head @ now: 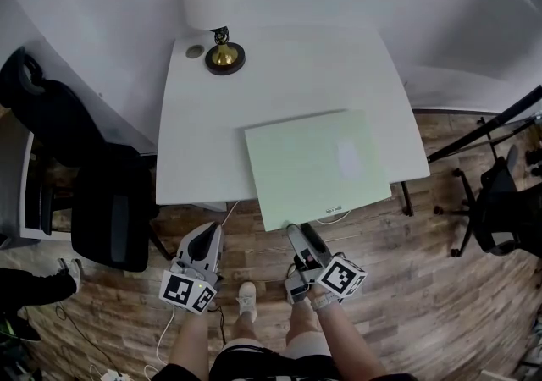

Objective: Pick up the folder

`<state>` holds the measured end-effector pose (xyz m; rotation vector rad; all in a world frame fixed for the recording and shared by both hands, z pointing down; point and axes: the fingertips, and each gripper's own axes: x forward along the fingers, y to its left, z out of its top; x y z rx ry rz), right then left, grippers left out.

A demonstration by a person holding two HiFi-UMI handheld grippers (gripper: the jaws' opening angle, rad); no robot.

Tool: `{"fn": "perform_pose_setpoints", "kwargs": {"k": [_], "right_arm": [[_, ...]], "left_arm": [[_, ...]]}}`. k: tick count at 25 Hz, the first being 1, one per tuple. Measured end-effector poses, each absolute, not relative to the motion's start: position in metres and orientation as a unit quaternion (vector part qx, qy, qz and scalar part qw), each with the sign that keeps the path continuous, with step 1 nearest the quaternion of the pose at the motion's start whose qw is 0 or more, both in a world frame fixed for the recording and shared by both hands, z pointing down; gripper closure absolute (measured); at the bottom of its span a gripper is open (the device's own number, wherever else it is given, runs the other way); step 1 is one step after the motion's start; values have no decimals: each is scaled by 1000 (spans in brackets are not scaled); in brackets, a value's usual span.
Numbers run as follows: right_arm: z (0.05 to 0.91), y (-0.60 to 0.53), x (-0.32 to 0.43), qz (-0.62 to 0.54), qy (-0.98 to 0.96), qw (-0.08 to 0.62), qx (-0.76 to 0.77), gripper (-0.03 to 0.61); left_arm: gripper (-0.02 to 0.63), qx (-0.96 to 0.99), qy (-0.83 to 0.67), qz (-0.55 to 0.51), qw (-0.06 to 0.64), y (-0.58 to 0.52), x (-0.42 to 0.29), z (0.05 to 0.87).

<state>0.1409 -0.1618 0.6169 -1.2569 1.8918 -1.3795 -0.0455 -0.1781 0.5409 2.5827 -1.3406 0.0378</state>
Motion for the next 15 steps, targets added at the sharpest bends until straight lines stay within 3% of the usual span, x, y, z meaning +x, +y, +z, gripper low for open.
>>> {"fn": "perform_pose_setpoints", "kwargs": {"k": [4, 15], "right_arm": [[594, -179, 137, -486, 706, 288, -427, 222], [602, -200, 131, -496, 698, 311, -414, 221]], "left_arm": [[601, 881, -457, 16, 119, -177, -43, 544], [601, 878, -463, 19, 124, -174, -45, 553]]}}
